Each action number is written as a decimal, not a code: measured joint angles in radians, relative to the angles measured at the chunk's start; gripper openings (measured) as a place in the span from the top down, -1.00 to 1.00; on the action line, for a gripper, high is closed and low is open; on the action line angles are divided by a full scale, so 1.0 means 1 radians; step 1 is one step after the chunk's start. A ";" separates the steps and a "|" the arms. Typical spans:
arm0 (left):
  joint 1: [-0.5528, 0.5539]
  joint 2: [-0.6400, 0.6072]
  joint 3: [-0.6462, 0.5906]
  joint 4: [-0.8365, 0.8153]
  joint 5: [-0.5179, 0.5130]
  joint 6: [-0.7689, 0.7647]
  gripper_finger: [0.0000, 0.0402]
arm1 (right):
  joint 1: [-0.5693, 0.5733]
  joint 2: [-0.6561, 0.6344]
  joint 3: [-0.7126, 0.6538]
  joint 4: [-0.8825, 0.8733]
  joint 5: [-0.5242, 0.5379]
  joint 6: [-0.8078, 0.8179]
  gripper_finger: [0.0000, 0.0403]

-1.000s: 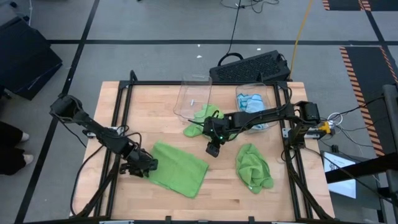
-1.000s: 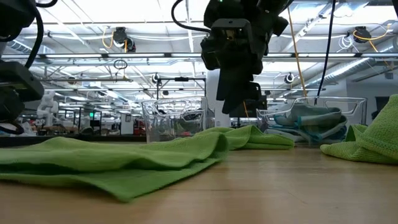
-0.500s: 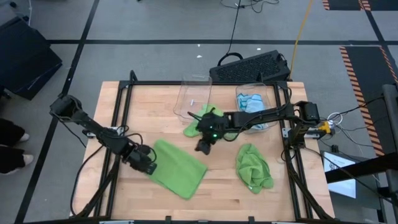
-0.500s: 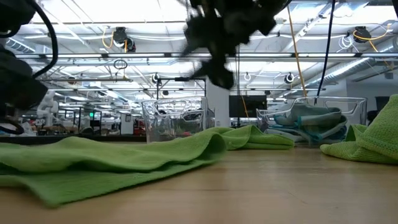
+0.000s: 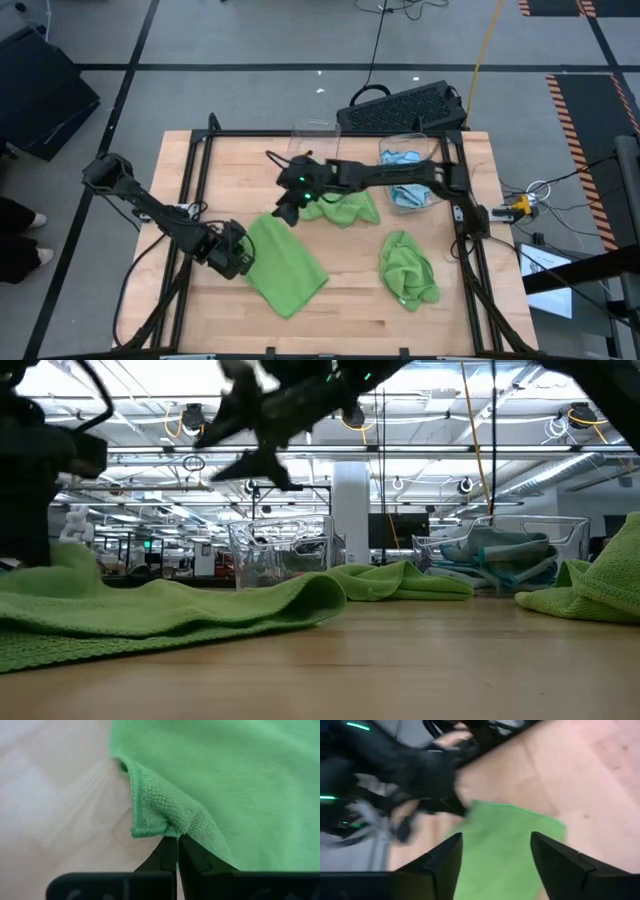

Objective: Fold microfiber towels
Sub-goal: Fold the bottom left green microfiber towel

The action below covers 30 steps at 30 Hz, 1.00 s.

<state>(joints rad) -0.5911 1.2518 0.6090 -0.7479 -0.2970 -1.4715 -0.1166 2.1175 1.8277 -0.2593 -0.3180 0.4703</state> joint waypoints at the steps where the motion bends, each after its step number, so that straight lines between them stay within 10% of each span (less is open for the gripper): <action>1: 0.004 0.000 0.011 0.000 -0.008 0.055 0.99 | -0.011 0.023 0.020 -0.012 0.000 -0.028 -0.17; 15: 0.015 -0.002 0.089 -0.074 -0.061 0.295 0.99 | -0.075 0.088 0.044 -0.054 -0.179 -0.621 -0.39; 30: 0.015 -0.001 0.097 0.056 0.004 0.536 1.00 | -0.031 0.188 0.062 0.127 -0.133 -0.548 -0.38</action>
<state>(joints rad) -0.5762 1.2507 0.7064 -0.6920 -0.2926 -0.9352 -0.1478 2.3054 1.8893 -0.1326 -0.4509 -0.0782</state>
